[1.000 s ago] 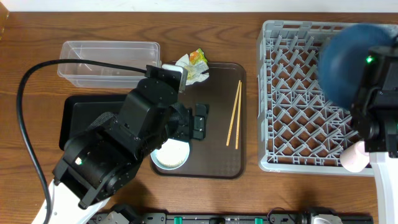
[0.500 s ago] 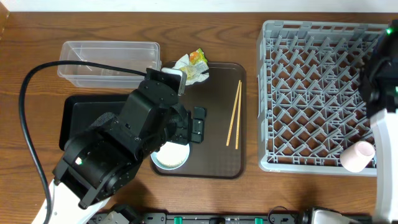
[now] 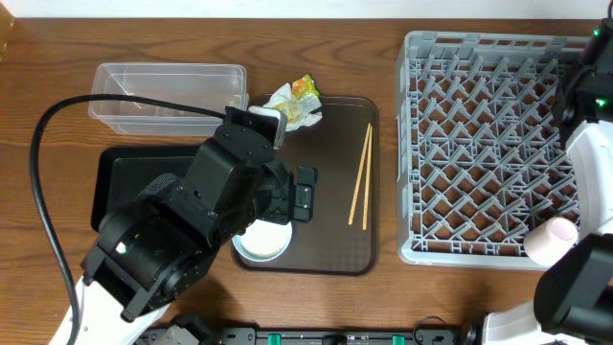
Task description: Sort waste into correct bins and load items into the dishwasher rack
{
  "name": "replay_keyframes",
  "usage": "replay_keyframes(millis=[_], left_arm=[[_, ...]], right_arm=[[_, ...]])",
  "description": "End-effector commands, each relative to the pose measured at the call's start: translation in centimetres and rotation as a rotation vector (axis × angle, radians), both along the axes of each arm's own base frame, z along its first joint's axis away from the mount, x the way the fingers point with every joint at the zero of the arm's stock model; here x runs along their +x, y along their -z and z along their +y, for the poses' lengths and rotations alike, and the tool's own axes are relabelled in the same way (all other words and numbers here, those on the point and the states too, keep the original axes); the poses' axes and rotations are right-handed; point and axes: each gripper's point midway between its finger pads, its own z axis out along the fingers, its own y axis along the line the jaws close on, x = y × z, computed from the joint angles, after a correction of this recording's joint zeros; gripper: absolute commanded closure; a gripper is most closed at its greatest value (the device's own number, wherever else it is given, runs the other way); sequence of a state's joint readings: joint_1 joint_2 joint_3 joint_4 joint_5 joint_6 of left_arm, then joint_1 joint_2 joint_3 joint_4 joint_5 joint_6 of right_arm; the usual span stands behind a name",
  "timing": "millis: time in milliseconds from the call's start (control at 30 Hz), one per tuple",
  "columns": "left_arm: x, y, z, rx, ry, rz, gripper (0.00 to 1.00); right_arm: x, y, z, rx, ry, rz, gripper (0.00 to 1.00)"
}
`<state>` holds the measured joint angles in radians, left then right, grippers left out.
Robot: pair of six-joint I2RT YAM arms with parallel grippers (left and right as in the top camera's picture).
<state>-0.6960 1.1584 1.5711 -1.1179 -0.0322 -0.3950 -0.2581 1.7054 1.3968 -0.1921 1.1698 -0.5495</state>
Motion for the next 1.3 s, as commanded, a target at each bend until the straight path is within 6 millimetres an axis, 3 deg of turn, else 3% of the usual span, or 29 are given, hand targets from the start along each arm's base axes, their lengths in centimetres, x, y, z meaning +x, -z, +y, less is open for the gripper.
replay_keyframes(millis=[0, 100, 433, 800, 867, 967, 1000, 1033, 1167, 1267], left_arm=[[0.0, -0.3, 0.0, -0.004, 0.001, -0.009, 0.02], [0.0, -0.3, 0.0, -0.004, 0.001, -0.009, 0.02], [0.0, -0.3, 0.0, -0.004, 0.002, -0.008, 0.02], [0.0, -0.3, 0.0, -0.004, 0.001, -0.008, 0.02], [-0.1, -0.3, 0.0, -0.004, 0.001, -0.007, 0.02], [-0.1, -0.2, 0.1, -0.002, 0.002, -0.005, 0.02], [-0.1, -0.2, 0.1, -0.002, 0.002, -0.004, 0.02], [-0.1, -0.2, 0.1, -0.001, 0.002, -0.004, 0.02], [-0.2, -0.1, 0.1, 0.001, 0.002, 0.0, 0.02], [-0.2, 0.0, 0.2, 0.005, 0.002, 0.004, 0.02]], right_arm=[[1.6, 0.8, 0.8, 0.009, -0.071, 0.087, 0.99], [2.9, 2.1, 1.6, 0.026, -0.115, 0.108, 0.99], [4.6, 6.5, 2.7, 0.063, -0.154, 0.232, 0.99], [7.8, 7.4, 7.8, 0.081, -0.341, 0.285, 0.94], [8.0, 7.6, 8.7, 0.08, -0.36, 0.302, 0.81], [8.1, 7.8, 9.6, 0.082, -0.379, 0.324, 0.21], [8.1, 8.0, 10.0, 0.083, -0.385, 0.335, 0.07], [8.0, 8.1, 10.2, 0.083, -0.387, 0.345, 0.01], [8.0, 8.4, 11.3, 0.092, -0.4, 0.351, 0.01], [7.9, 8.8, 13.5, 0.131, -0.449, 0.341, 0.01]])
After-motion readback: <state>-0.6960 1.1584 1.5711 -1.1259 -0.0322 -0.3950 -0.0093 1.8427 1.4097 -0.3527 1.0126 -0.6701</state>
